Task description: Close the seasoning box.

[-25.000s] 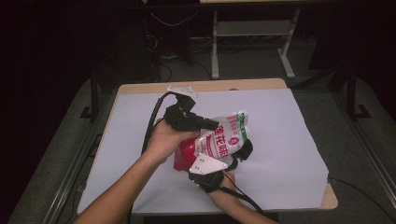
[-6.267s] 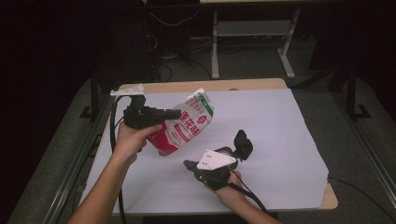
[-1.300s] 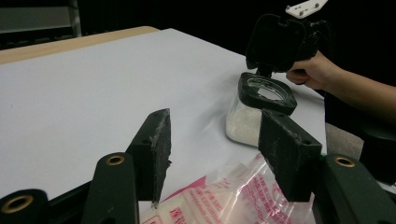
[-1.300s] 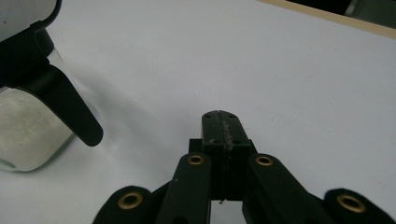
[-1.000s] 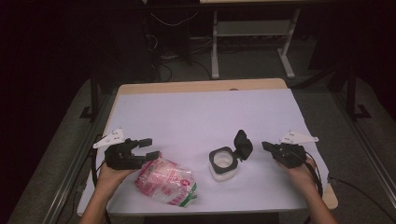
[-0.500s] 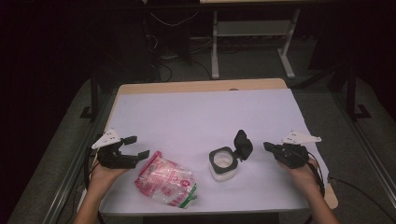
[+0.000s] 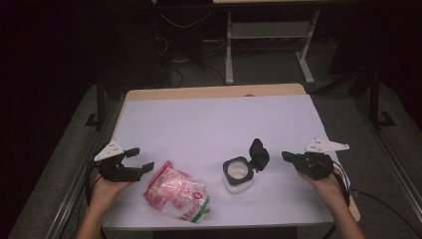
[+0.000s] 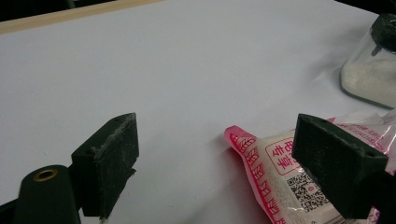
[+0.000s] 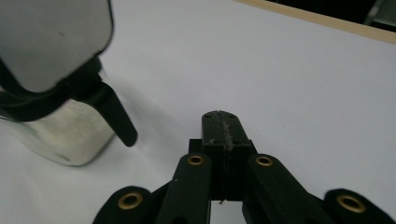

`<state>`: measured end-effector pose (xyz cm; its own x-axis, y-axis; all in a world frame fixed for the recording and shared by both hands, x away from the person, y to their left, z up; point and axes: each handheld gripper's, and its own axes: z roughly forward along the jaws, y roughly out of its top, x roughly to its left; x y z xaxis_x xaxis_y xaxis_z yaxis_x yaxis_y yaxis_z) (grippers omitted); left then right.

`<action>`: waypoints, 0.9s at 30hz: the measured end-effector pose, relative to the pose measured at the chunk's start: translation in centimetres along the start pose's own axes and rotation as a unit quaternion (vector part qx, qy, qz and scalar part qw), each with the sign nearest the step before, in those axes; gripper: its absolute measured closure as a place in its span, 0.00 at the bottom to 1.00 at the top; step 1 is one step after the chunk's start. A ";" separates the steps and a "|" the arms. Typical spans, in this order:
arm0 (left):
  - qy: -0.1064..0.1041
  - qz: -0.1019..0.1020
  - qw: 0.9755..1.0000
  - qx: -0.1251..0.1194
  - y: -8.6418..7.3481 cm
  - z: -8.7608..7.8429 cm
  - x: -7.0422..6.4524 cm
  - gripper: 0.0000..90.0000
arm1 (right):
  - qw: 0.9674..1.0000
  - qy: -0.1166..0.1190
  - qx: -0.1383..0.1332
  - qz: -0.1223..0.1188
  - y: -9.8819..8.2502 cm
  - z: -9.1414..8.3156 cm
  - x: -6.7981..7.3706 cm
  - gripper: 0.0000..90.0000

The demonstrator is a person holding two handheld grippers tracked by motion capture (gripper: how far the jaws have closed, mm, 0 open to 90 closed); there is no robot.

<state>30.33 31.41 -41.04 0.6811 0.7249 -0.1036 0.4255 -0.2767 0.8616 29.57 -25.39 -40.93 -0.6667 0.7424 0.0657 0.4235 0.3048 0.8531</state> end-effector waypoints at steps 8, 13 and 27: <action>0.004 -0.002 1.000 0.006 -0.1 0.2 0.0 0.16 | 0.999 0.047 -0.026 -0.008 1.5 -0.3 1.7 1.00; 0.005 -0.005 1.000 0.003 -0.2 0.2 0.0 0.16 | 0.997 0.061 -0.040 -0.010 2.4 -0.3 2.4 1.00; 0.004 -0.009 1.000 0.004 -0.6 0.4 -0.1 0.16 | 0.991 0.118 -0.049 -0.032 4.1 1.3 5.5 1.00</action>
<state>30.20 31.22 -41.76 0.6682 0.7350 -0.1150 0.4420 -0.2678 0.8561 28.47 -19.30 -37.78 -0.8207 0.5588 0.1188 0.3215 0.2799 0.9046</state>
